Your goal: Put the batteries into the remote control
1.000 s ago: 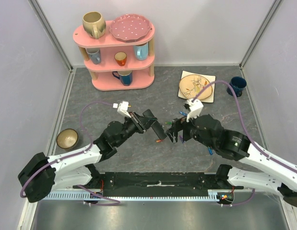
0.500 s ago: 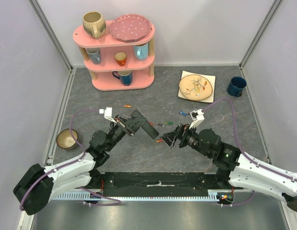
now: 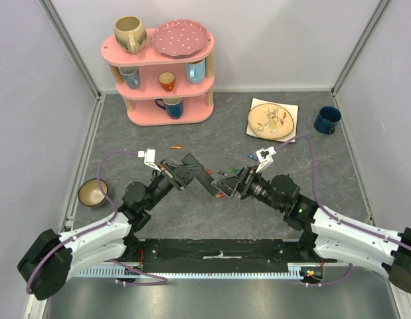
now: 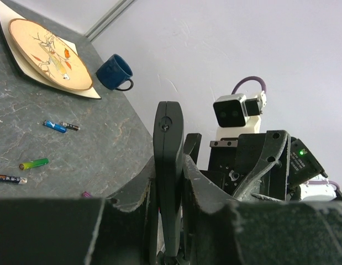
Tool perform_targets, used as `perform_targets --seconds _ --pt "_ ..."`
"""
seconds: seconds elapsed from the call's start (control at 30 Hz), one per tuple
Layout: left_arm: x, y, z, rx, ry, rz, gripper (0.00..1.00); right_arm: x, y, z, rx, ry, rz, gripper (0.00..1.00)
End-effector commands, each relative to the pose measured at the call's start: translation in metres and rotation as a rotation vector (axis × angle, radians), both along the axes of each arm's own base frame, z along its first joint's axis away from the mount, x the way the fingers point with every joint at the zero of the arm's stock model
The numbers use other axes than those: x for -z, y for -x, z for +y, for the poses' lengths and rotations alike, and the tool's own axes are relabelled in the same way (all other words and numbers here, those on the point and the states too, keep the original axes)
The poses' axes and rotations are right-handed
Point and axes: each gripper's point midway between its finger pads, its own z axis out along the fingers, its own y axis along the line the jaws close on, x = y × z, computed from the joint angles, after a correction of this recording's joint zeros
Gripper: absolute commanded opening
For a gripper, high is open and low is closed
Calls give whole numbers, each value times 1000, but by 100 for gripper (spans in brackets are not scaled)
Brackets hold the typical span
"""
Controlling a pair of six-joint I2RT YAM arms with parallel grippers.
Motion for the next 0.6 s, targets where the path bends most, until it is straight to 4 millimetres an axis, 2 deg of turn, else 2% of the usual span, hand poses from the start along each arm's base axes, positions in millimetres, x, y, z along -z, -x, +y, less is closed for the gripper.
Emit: perform_targets --seconds 0.0,0.23,0.43,0.57 --pt "-15 4 -1 22 37 -27 2 -16 1 12 -55 -64 -19 97" --pt "-18 4 0 18 40 -40 2 -1 2 23 -96 -63 18 91" --pt "-17 4 0 19 38 -46 2 -1 -1 24 -86 -67 26 87" --pt "-16 5 1 18 39 -52 2 3 -3 25 -82 -73 42 81"
